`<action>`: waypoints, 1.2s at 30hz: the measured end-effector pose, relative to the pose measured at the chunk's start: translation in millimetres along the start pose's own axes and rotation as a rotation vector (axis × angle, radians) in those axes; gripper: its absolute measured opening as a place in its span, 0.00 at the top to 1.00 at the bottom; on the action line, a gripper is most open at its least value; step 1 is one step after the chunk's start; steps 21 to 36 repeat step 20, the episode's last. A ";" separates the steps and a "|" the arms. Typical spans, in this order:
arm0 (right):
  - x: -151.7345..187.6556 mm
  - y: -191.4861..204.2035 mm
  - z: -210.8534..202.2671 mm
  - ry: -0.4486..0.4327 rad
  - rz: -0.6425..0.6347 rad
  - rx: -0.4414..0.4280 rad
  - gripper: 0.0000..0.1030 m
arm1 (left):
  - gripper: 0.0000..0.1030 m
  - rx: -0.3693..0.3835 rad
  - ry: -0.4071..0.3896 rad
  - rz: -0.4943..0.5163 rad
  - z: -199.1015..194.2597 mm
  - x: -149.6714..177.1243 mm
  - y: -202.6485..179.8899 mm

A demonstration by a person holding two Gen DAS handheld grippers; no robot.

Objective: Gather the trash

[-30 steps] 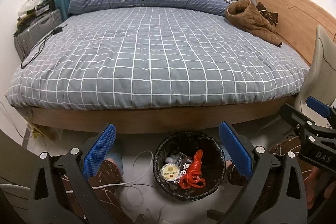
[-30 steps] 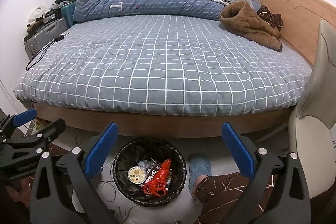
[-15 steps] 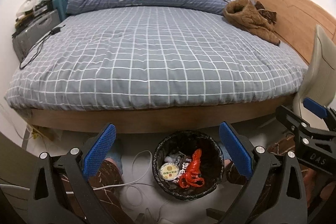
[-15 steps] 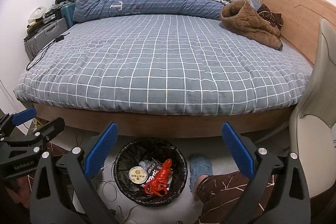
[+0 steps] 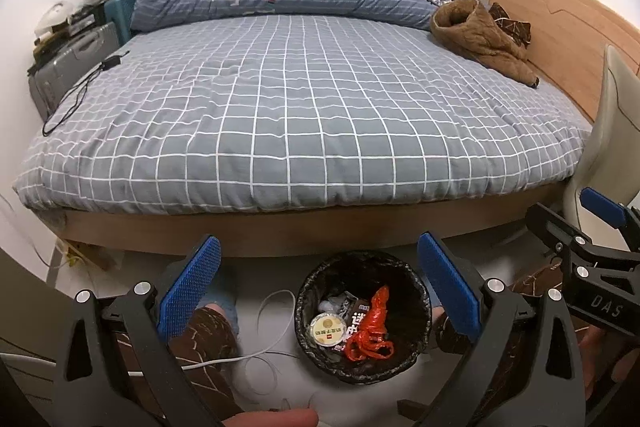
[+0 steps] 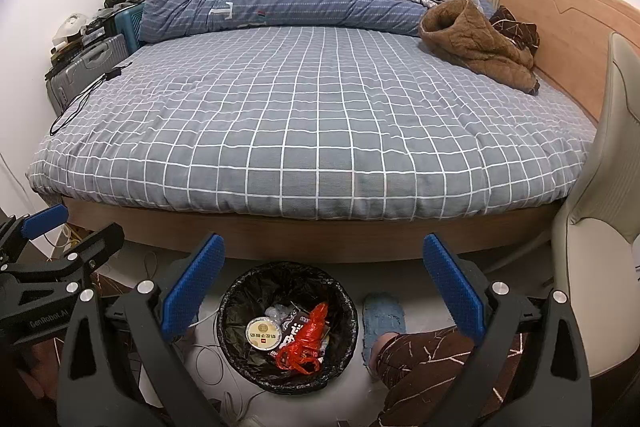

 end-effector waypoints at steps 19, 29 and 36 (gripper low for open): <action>0.6 1.9 1.1 0.001 0.003 -0.001 0.07 | 0.06 -0.011 0.006 0.005 1.1 0.2 2.0; 0.4 1.6 1.0 0.001 0.002 -0.001 0.07 | 0.06 -0.014 0.007 0.004 1.2 0.1 2.5; 0.4 1.6 1.0 0.001 0.002 -0.001 0.07 | 0.06 -0.014 0.007 0.004 1.2 0.1 2.5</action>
Point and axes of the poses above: each gripper's, at about its wrist camera, not at the fingertips, and z roughly the way its jaws point, y to its left, x to its underside, the point moved 9 cm from there along z, roughly the way its jaws point, and after that the axes turned 6 degrees about -x, right-handed, at the moved point
